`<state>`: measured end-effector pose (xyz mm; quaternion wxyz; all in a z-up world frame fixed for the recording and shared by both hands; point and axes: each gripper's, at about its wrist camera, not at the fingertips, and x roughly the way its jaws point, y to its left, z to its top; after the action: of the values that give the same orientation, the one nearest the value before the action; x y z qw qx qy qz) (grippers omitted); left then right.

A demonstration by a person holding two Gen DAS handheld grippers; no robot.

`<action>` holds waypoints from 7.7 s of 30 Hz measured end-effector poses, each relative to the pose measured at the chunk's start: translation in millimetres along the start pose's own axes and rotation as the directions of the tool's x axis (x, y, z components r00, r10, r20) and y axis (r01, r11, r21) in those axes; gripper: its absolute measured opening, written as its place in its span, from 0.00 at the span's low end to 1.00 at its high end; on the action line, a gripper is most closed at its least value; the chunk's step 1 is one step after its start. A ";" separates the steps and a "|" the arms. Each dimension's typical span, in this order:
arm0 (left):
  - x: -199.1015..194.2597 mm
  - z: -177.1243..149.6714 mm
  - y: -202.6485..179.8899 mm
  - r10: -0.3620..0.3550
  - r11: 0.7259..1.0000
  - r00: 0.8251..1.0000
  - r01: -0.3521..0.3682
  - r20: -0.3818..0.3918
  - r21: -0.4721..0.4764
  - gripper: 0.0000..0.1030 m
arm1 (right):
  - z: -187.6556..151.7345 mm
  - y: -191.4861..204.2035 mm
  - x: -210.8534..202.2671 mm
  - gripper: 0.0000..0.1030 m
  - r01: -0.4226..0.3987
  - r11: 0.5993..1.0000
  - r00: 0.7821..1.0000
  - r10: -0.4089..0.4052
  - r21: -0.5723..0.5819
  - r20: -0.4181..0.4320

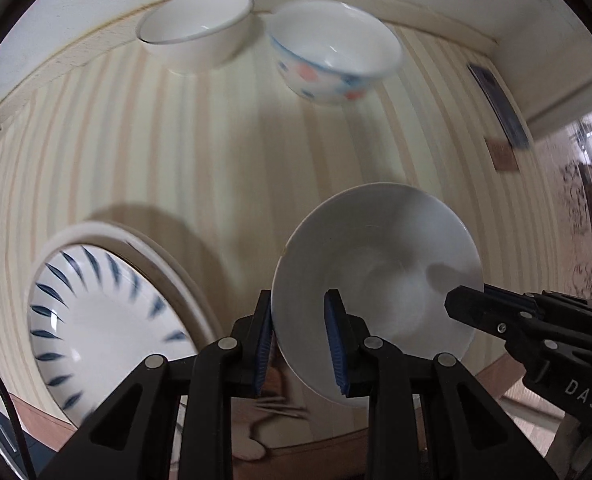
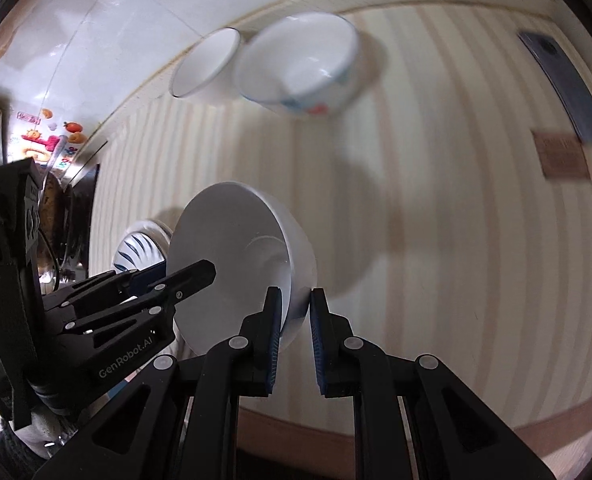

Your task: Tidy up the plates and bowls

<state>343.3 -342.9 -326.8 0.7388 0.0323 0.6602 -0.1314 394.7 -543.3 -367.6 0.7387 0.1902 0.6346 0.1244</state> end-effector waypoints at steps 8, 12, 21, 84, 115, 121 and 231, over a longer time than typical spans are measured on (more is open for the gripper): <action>19.8 -12.6 -24.3 0.013 0.999 0.999 -0.011 -0.040 0.047 0.22 | -29.3 -33.5 9.3 0.15 -0.001 0.996 1.000 0.003 0.090 -0.025; 20.2 -13.7 -28.8 0.029 0.998 0.999 -0.027 -0.029 0.059 0.22 | -37.8 -43.6 11.6 0.15 0.005 0.994 0.999 -0.001 0.106 -0.033; 22.2 -13.2 -30.1 0.036 0.998 0.999 -0.034 -0.038 0.056 0.22 | -38.8 -47.4 12.7 0.15 0.005 0.994 0.999 -0.001 0.106 -0.040; -50.5 73.2 -14.5 -0.156 0.985 0.985 0.160 0.068 -0.064 0.26 | 91.8 -12.4 -35.2 0.11 0.009 1.000 1.000 -0.009 -0.023 0.013; -6.5 17.6 -25.5 -0.067 0.998 0.994 0.066 -0.083 -0.017 0.26 | -15.3 -21.0 4.5 0.13 0.059 0.998 0.989 -0.055 0.021 -0.135; -62.9 22.5 -9.7 -0.040 0.997 0.996 0.045 0.078 -0.057 0.27 | -8.8 -22.1 3.7 0.13 0.046 0.998 0.986 -0.040 0.035 -0.163; -29.0 -0.9 -20.9 -0.057 0.996 0.997 0.054 0.054 0.066 0.17 | -59.3 -3.6 -30.1 0.15 0.047 0.997 0.994 -0.052 0.059 0.092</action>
<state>334.8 -358.5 -295.7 0.7515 0.0343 0.6354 -0.1740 331.1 -552.0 -349.7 0.7648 0.2008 0.6071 0.0789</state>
